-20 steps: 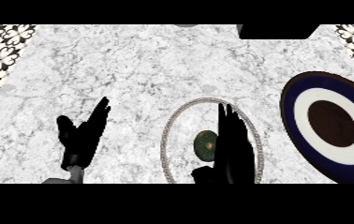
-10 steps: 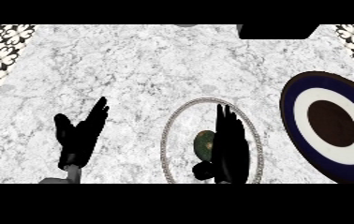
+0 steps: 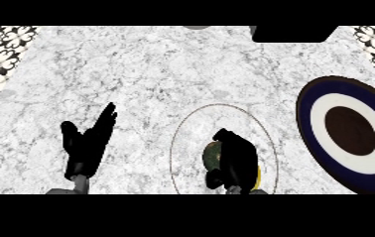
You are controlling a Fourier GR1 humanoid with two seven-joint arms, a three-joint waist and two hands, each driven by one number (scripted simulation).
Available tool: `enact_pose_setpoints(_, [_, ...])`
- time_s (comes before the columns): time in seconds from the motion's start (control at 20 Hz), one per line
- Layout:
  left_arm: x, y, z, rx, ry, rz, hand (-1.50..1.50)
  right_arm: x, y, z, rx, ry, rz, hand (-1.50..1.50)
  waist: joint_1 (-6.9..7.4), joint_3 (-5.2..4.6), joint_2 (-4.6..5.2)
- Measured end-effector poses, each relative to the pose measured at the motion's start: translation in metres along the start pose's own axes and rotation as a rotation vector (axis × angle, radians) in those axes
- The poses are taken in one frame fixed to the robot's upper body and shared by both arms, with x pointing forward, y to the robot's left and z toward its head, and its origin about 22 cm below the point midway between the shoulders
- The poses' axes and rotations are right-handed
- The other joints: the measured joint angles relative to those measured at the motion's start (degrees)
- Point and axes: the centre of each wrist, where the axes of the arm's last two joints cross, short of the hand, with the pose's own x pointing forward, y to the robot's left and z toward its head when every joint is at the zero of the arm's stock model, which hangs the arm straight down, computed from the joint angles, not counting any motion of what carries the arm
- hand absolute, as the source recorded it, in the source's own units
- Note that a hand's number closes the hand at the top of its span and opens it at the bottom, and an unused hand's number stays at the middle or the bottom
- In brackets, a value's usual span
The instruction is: Pick the squash from the placemat and place it in the plate
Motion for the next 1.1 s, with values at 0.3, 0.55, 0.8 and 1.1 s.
enact_pose_setpoints(0.3, [-0.007,0.002,-0.001,-0.005,-0.011,-0.002,0.0,0.005,0.0,-0.002,-0.041,-0.015,0.044,1.5,-0.07,0.1,-0.08])
enact_pose_setpoints(0.55, [-0.003,-0.001,0.002,0.001,-0.006,-0.002,0.0,0.004,-0.002,0.015,-0.173,-0.094,0.023,1.5,-0.28,0.17,0.05])
enact_pose_setpoints(0.8, [-0.002,0.005,0.003,0.015,0.008,0.006,0.0,0.001,-0.005,0.071,-0.267,-0.311,-0.073,1.5,-0.89,0.15,-0.1])
enact_pose_setpoints(1.1, [-0.005,0.008,0.006,0.03,0.006,0.009,0.0,-0.005,-0.021,0.077,-0.538,-0.429,-0.149,1.5,-1.84,0.17,-0.36])
